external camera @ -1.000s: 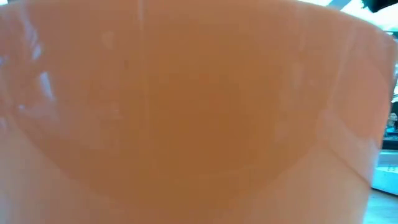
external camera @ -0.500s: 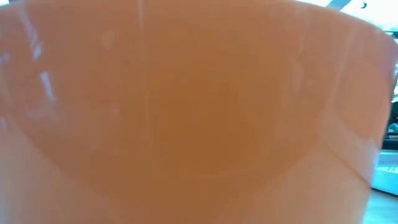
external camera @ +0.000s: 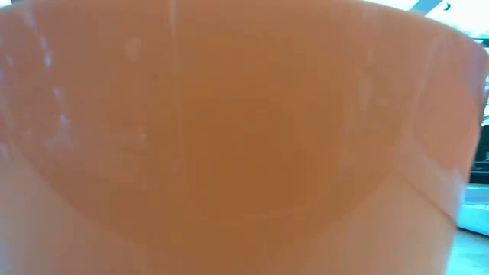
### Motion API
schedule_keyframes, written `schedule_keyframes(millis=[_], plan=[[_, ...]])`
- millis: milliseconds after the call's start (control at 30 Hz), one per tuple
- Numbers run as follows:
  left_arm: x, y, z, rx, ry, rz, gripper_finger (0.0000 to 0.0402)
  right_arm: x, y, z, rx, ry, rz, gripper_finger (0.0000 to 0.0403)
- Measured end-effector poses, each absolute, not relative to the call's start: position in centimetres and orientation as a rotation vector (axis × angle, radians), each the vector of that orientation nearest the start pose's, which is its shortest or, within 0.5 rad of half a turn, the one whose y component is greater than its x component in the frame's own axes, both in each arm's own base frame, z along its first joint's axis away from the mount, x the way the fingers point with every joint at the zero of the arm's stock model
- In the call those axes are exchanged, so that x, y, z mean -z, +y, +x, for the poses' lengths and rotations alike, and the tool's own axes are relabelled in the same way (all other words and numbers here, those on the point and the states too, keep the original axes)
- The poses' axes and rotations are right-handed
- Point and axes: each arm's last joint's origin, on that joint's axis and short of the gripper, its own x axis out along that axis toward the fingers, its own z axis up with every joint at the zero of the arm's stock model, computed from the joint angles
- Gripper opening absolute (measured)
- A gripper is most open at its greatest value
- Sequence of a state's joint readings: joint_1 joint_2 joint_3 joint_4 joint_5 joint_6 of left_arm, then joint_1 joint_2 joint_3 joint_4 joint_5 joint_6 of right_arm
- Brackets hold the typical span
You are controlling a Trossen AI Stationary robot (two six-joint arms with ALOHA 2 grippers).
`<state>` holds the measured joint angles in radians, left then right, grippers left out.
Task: Pick & Place Mini bowls
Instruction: Stack the bottom blue bowl on top of the blue bowl on the shelf
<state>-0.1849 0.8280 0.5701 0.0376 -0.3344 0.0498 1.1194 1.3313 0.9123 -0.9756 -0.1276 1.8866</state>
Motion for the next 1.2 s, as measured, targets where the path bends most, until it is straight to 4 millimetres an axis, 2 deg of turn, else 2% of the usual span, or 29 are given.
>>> schedule_keyframes(millis=[600, 1000, 1200], plan=[[-27.27, -2.50, 18.50, -0.143, 0.217, 0.113, 0.0064, -21.79, 20.70, 9.73, 0.443, 1.563, 0.791, 0.0011], [-27.27, -2.49, 18.50, -0.143, 0.218, 0.113, 0.0064, -21.82, 20.67, 9.75, 0.444, 1.561, 0.792, 0.0087], [-27.27, -2.49, 18.50, -0.143, 0.218, 0.113, 0.0064, -22.01, 20.56, 9.69, 0.452, 1.556, 0.812, 0.0102]])
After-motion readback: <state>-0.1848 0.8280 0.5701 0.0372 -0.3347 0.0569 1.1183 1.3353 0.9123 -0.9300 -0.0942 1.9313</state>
